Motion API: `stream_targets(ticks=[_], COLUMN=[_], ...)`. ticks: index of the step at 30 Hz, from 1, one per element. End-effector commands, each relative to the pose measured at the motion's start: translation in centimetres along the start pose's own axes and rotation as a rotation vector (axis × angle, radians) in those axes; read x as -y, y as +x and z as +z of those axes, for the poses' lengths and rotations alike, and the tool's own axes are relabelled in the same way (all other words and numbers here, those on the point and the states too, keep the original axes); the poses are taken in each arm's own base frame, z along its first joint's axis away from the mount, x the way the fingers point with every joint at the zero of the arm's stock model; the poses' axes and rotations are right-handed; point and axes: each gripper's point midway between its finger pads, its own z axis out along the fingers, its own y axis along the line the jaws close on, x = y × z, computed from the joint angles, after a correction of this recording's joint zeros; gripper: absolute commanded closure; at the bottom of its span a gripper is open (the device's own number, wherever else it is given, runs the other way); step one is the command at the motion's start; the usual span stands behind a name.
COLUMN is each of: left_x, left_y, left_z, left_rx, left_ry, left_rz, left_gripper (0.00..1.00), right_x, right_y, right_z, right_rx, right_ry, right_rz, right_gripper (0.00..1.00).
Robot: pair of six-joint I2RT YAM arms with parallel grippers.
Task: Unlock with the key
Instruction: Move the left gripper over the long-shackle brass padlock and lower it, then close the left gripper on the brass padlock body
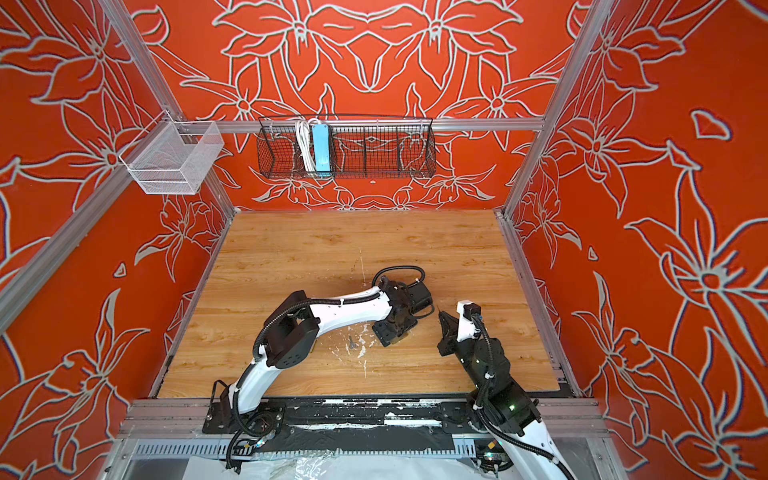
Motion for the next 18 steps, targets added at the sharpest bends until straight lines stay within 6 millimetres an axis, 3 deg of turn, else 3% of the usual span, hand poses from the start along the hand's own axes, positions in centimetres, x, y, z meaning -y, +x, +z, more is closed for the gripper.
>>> stream_targets(ticks=[1,14,18], left_x=[-2.1,-3.0,-3.2], left_y=[0.0,-1.0,-2.1], left_z=[1.3,2.1,2.0], left_rx=[0.02,0.023,0.016], left_ry=[-0.111,-0.182,-0.185], left_rz=[-0.038,-0.048,-0.043], left_gripper=[0.25,0.34,0.42], right_x=[0.4,0.3,0.3], right_y=[0.3,0.2,0.3], right_z=[0.1,0.1,0.1], right_rx=[-0.001,-0.001,-0.003], right_ry=[0.015,0.012,0.01], right_rz=[0.009,0.008,0.008], right_gripper=[1.0,1.0,1.0])
